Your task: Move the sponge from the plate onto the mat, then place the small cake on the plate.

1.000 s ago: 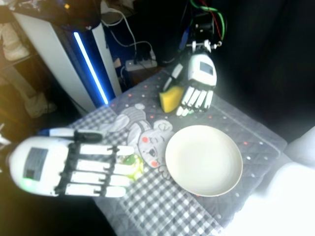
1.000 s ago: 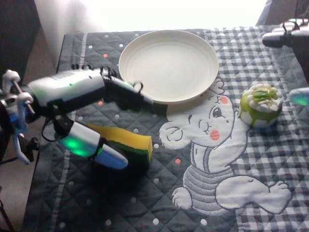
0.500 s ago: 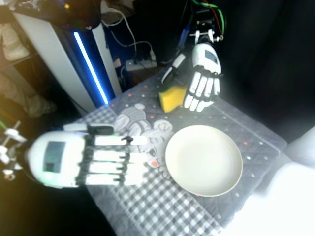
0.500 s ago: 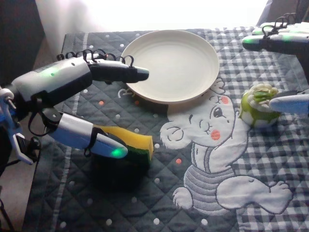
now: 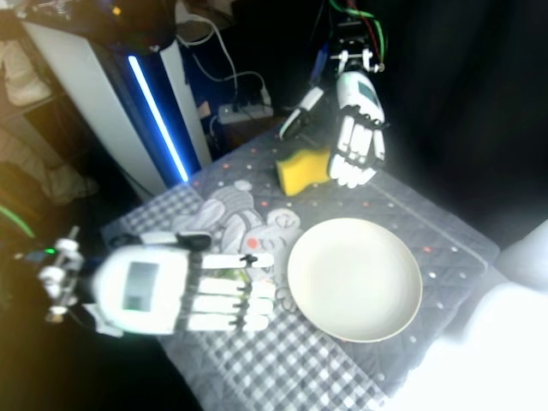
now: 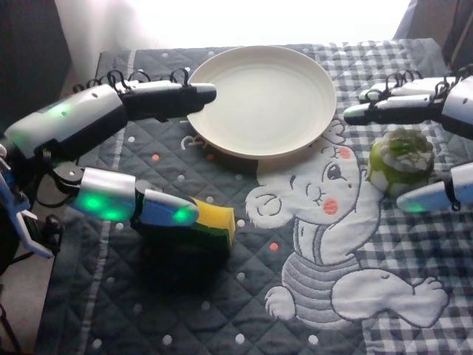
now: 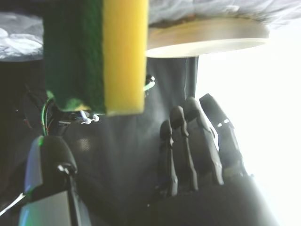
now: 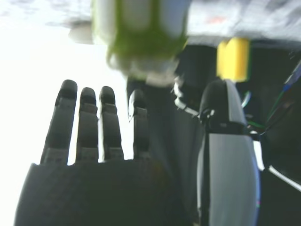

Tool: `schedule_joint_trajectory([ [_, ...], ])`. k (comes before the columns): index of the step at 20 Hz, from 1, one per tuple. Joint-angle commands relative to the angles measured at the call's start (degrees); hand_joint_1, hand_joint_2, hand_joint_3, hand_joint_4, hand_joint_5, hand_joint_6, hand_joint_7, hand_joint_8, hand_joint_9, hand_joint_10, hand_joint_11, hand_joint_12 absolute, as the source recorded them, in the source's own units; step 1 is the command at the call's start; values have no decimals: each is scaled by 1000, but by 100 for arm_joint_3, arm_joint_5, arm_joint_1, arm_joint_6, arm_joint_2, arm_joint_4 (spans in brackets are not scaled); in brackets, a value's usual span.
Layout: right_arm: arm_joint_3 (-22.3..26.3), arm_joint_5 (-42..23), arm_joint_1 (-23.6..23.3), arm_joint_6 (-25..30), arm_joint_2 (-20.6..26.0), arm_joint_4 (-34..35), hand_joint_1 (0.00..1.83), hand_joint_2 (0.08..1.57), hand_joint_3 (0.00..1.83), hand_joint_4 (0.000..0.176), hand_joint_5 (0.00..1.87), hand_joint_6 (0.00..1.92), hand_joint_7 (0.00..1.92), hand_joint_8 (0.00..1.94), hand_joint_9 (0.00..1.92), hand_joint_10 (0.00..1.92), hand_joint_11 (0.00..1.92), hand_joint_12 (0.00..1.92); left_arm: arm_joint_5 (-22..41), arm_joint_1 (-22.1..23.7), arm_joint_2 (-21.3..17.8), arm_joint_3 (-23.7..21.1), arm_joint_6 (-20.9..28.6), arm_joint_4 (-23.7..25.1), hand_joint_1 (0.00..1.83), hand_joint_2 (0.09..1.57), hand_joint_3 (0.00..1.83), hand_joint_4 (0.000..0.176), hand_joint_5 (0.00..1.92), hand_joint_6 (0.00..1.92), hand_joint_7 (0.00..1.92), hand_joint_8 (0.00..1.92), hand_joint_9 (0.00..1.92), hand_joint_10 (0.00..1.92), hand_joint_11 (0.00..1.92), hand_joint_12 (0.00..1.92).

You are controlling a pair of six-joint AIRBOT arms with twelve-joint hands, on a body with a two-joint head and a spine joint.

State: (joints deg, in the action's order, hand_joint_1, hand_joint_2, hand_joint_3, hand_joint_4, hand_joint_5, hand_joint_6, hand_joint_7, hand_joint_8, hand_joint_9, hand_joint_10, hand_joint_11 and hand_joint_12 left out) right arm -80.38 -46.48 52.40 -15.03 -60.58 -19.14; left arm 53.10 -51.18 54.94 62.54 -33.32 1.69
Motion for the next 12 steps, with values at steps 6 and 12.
schedule_joint_trajectory([
  [6,-141,-296,-78,43,-63,202,1128,1016,2,48,565,6,535,10,643,39,307,1088,817,-1,7,-33,14,-140,755,763,0,117,225,0,94,1,55,1,0,193],
  [12,-196,-244,-82,43,-154,211,1372,1130,1,0,921,1010,919,1041,881,1242,776,1155,807,-45,18,-39,14,-181,749,762,0,115,214,0,101,0,64,0,0,228],
])
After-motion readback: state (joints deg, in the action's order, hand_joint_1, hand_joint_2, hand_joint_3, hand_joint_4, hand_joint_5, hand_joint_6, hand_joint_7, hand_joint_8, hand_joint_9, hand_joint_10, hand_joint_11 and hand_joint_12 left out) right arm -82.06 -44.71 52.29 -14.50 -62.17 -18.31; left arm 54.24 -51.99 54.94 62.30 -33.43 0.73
